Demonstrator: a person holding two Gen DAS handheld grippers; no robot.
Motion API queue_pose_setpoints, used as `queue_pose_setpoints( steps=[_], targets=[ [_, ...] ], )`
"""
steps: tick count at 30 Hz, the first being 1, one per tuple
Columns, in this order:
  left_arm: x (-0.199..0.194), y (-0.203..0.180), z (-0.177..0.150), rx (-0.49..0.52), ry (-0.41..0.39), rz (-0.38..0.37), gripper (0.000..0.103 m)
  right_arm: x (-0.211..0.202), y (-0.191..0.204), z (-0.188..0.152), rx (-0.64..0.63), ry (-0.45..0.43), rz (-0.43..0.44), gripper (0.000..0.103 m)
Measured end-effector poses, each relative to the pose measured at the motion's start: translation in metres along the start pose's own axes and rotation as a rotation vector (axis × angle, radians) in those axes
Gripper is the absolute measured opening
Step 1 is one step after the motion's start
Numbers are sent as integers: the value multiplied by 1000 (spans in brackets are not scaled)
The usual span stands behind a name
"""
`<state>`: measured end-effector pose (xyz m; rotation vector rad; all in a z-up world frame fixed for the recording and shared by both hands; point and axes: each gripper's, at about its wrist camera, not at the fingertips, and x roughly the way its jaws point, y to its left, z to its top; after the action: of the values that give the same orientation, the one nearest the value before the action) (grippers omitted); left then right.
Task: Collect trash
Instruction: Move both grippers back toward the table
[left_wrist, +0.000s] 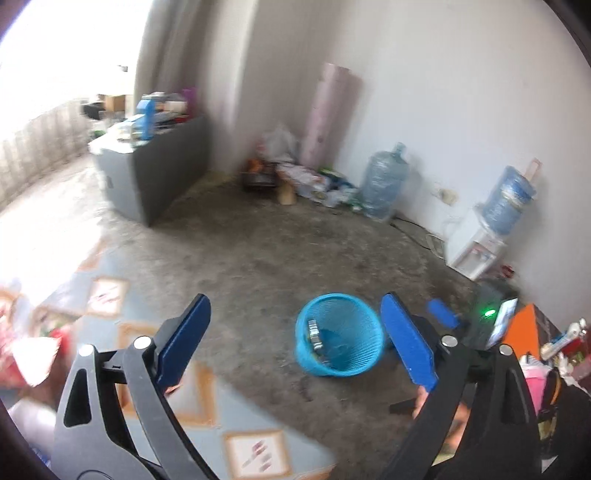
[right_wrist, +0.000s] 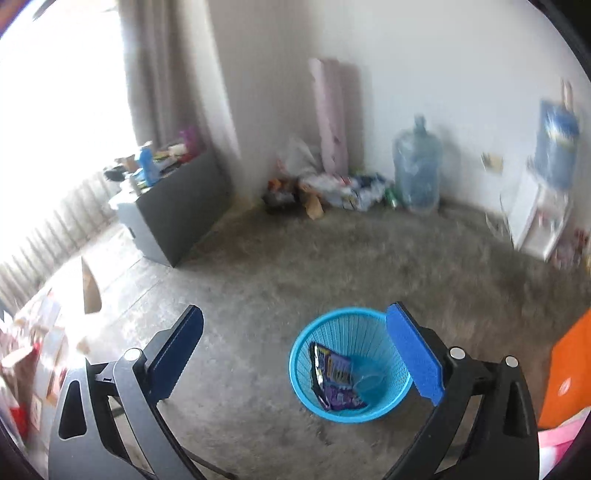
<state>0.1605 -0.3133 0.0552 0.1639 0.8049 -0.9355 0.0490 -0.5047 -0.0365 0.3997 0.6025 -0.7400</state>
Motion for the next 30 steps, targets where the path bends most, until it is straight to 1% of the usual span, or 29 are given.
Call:
queue_pose_setpoints(
  steps=[1,3,4,7,9,11,14,16,17,18,20,23,27,30],
  targets=[
    [-17,13,-8,-19,-24,41,91,-8,9,1,-30,-16,13,96],
    [-35,28,-18,-48,-48,89,94,-21,26,2,-84,-32,21,96],
    [-50,40,-25,-73,-67,126,94,-27,36,2,-110,-43,29,96],
    [-77,63,-43,-118,-96,191,94,-44,64,1,-194,-59,72,97],
    [-89,76,-52,-136,-102,212,94,-53,83,2,-241,-66,91,96],
    [-105,90,-63,-167,-116,228,94,-63,100,2,-276,-63,128,97],
    [-130,112,-80,-233,-152,207,94,-79,118,4,-281,-85,204,97],
    [-147,126,-91,-296,-193,206,94,-93,127,5,-272,-113,321,97],
    [-153,129,-96,-311,-211,214,94,-99,130,5,-270,-126,367,97],
    [-161,132,-101,-323,-231,225,94,-104,134,4,-273,-135,396,97],
    [-181,142,-111,-340,-278,256,94,-113,144,3,-292,-147,440,97],
    [-213,155,-128,-348,-345,323,94,-130,162,-2,-316,-170,515,97],
    [-246,177,-146,-347,-389,429,94,-136,183,-8,-299,-146,587,97],
    [-265,193,-161,-373,-410,477,94,-138,199,-12,-299,-121,635,97]
  ],
)
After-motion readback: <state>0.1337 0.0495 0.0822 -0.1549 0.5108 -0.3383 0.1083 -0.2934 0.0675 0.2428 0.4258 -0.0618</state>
